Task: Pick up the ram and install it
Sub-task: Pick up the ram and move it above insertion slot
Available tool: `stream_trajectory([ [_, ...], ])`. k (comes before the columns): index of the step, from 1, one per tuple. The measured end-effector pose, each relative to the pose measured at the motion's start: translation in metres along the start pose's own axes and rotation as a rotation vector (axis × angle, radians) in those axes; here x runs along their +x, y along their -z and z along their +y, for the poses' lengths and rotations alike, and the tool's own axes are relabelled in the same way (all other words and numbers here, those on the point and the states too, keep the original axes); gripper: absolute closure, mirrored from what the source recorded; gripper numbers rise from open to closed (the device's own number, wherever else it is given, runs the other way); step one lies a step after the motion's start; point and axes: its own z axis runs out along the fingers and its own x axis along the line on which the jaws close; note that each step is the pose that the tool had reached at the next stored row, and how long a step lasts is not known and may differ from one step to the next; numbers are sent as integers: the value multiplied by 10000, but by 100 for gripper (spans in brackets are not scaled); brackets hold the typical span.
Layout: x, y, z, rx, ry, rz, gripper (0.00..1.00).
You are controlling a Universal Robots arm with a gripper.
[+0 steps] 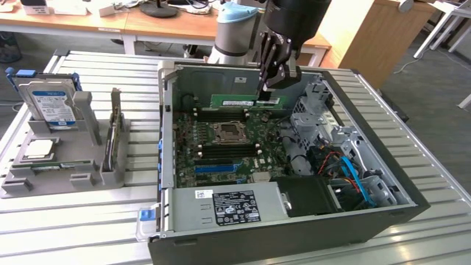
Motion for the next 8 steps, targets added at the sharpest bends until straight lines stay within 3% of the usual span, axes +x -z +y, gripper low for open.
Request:
stream_trajectory([
  [8,-53,-10,-1,0,-4,-1,88],
])
